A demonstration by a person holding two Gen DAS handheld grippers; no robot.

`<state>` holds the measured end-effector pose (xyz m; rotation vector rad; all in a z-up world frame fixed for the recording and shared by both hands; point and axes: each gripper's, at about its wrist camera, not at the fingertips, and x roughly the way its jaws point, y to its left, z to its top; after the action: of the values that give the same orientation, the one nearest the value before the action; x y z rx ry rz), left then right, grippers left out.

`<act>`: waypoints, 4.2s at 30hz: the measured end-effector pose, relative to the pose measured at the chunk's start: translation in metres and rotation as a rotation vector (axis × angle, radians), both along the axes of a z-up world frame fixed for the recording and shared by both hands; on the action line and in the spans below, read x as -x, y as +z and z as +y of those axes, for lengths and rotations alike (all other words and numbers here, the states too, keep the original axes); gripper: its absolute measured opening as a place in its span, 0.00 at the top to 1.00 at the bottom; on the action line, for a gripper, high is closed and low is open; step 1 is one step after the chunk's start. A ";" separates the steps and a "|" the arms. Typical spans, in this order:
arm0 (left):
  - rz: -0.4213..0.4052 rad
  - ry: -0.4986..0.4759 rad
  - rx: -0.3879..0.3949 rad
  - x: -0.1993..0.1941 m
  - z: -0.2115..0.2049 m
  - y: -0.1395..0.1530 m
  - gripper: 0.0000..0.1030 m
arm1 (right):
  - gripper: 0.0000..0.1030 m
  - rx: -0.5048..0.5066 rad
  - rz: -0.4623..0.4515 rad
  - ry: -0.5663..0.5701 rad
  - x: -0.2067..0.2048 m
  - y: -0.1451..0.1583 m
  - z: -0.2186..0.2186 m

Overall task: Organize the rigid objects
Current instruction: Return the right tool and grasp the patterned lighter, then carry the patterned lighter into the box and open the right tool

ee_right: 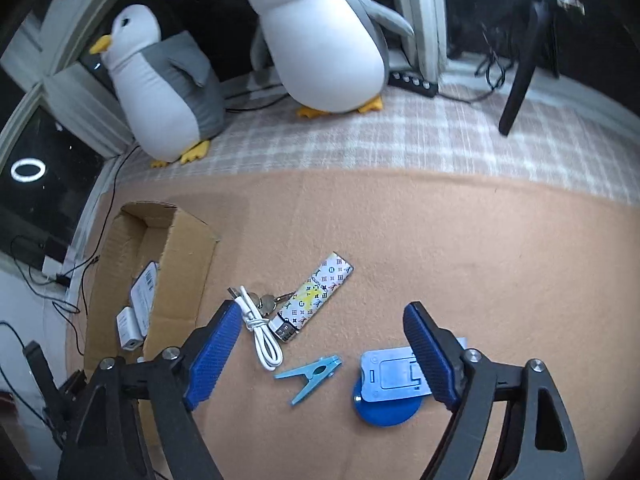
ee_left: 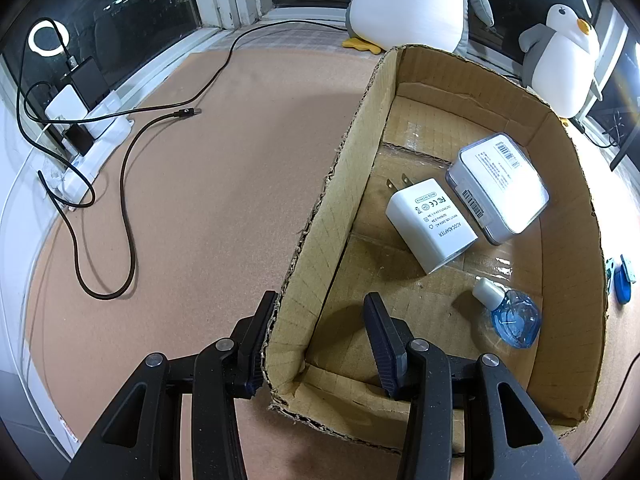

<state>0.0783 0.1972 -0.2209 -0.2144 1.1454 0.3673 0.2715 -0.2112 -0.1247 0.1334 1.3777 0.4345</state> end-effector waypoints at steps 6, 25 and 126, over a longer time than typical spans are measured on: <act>-0.002 0.001 0.003 0.000 0.000 0.000 0.54 | 0.50 0.012 0.097 -0.039 -0.008 -0.027 0.011; -0.011 0.001 0.020 0.001 0.003 -0.002 0.54 | 0.66 0.200 0.096 0.035 -0.011 -0.054 0.056; -0.014 0.004 0.026 0.001 0.004 -0.002 0.54 | 0.42 -0.095 -0.128 0.357 0.059 0.061 0.112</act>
<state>0.0774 0.2015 -0.2234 -0.2417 1.1362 0.3541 0.2124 -0.0992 -0.0634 -0.0644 1.2561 0.7936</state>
